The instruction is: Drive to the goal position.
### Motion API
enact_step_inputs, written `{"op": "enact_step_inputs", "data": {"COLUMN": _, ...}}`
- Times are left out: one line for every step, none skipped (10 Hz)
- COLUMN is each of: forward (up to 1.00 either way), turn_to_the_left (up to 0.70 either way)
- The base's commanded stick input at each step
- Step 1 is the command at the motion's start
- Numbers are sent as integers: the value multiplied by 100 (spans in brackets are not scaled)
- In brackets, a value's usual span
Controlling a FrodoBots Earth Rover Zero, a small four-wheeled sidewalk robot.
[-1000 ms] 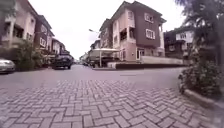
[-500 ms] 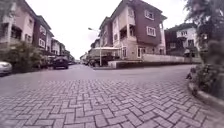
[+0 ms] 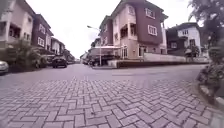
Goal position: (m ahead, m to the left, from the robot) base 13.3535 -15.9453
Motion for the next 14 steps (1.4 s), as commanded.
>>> {"op": "enact_step_inputs", "data": {"forward": 70, "turn_to_the_left": 0}}
{"op": "enact_step_inputs", "data": {"forward": 70, "turn_to_the_left": 0}}
{"op": "enact_step_inputs", "data": {"forward": 70, "turn_to_the_left": 0}}
{"op": "enact_step_inputs", "data": {"forward": 70, "turn_to_the_left": 0}}
{"op": "enact_step_inputs", "data": {"forward": 70, "turn_to_the_left": 0}}
{"op": "enact_step_inputs", "data": {"forward": 70, "turn_to_the_left": 0}}
{"op": "enact_step_inputs", "data": {"forward": 70, "turn_to_the_left": 0}}
{"op": "enact_step_inputs", "data": {"forward": 70, "turn_to_the_left": 0}}
{"op": "enact_step_inputs", "data": {"forward": 70, "turn_to_the_left": 0}}
{"op": "enact_step_inputs", "data": {"forward": 70, "turn_to_the_left": 0}}
{"op": "enact_step_inputs", "data": {"forward": 70, "turn_to_the_left": 0}}
{"op": "enact_step_inputs", "data": {"forward": 70, "turn_to_the_left": 0}}
{"op": "enact_step_inputs", "data": {"forward": 70, "turn_to_the_left": 0}}
{"op": "enact_step_inputs", "data": {"forward": 70, "turn_to_the_left": 0}}
